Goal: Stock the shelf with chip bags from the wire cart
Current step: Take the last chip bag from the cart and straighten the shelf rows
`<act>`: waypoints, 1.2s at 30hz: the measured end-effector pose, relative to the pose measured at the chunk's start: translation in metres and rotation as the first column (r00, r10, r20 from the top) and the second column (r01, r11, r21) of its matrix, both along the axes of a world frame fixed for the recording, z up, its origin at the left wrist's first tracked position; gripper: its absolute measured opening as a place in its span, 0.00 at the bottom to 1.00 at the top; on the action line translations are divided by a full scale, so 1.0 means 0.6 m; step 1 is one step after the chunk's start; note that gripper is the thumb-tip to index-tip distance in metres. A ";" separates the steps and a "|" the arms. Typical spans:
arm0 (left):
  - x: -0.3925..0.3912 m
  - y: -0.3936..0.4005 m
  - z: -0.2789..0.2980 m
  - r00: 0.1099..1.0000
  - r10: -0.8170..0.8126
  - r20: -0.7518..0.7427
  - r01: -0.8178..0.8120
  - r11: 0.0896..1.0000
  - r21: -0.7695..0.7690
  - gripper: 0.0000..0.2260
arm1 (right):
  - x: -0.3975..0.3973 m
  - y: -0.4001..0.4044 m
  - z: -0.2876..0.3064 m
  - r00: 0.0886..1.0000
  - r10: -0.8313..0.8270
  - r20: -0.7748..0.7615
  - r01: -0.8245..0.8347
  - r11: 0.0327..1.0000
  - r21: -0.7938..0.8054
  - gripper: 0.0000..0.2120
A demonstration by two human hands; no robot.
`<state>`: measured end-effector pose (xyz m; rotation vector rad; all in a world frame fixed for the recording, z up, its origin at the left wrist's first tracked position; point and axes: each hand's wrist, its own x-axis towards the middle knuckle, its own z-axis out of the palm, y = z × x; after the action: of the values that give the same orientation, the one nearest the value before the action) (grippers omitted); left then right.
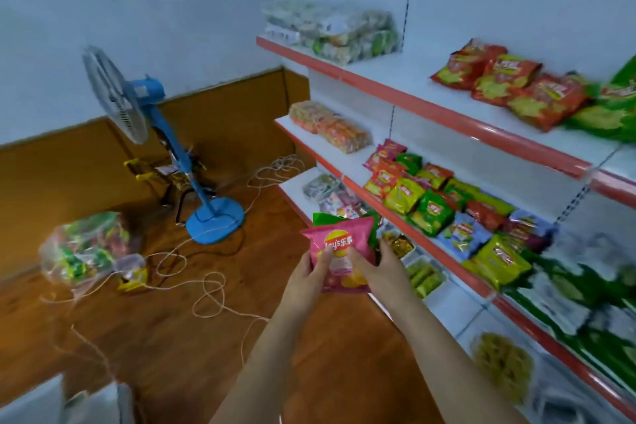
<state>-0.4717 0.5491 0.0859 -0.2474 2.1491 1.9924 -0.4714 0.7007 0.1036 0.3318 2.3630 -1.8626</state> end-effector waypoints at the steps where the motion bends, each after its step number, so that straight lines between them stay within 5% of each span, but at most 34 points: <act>1: -0.038 0.000 -0.011 1.000 -0.015 0.006 0.015 1.000 -0.001 0.20 | -0.034 0.000 -0.014 1.000 -0.013 0.009 0.013 1.000 0.006 0.25; 8: -0.341 -0.022 -0.083 0.982 -0.183 0.042 0.182 0.983 0.015 0.15 | -0.290 -0.035 -0.077 0.978 -0.176 0.116 0.183 0.982 -0.052 0.28; 16: -0.657 -0.032 -0.078 0.896 -0.432 0.100 0.439 0.897 -0.053 0.05 | -0.551 -0.050 -0.076 0.940 -0.317 0.130 0.302 0.945 0.123 0.23; 23: -0.876 0.021 -0.140 0.808 -0.573 0.133 0.589 0.789 -0.176 0.16 | -0.739 -0.014 -0.140 0.824 -0.527 0.207 0.534 0.845 0.026 0.21; 36: -1.203 0.133 -0.352 0.757 -0.621 0.202 0.648 0.678 -0.346 0.17 | -1.023 0.075 -0.317 0.782 -0.574 0.243 0.542 0.819 0.188 0.16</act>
<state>-1.1937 0.6291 -0.1253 0.3462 2.1600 1.1308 -1.0853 0.7456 -0.0867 1.3573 2.3135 -1.7115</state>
